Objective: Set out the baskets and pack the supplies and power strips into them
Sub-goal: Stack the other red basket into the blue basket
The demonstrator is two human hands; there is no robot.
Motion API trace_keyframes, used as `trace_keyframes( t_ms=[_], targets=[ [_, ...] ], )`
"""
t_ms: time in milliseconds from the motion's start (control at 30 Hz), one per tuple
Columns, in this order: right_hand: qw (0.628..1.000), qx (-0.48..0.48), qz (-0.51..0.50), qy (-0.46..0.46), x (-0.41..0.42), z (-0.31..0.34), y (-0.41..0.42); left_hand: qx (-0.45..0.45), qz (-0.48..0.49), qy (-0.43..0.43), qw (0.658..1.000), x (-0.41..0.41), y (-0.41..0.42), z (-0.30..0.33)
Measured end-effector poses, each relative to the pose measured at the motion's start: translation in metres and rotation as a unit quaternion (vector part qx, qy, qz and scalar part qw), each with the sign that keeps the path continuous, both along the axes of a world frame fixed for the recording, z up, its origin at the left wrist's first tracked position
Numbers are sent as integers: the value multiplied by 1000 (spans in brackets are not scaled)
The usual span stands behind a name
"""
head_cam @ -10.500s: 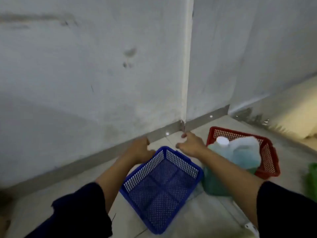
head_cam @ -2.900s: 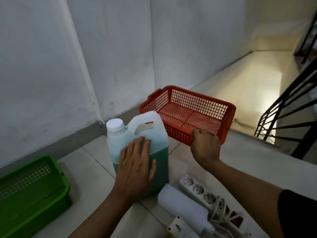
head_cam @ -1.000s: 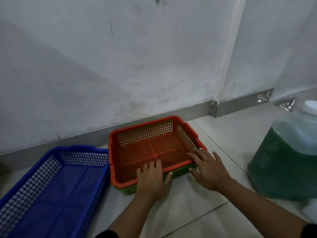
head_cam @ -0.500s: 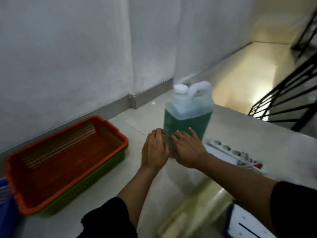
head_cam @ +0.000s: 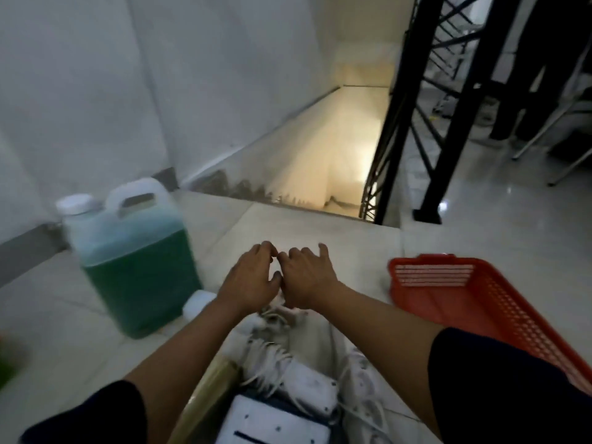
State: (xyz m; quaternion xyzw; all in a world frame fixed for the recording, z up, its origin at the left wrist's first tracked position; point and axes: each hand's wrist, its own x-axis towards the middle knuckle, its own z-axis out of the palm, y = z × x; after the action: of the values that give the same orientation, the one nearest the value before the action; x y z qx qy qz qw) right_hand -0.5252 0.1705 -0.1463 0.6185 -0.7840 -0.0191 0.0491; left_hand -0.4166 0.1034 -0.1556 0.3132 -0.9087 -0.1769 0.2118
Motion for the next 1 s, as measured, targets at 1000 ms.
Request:
trace_keyframes(
  t_ms=[1000],
  targets=[
    [979, -65, -192, -4, -148, -70, 146, -182, -148, -126, 964, -145, 85, -63]
  ],
)
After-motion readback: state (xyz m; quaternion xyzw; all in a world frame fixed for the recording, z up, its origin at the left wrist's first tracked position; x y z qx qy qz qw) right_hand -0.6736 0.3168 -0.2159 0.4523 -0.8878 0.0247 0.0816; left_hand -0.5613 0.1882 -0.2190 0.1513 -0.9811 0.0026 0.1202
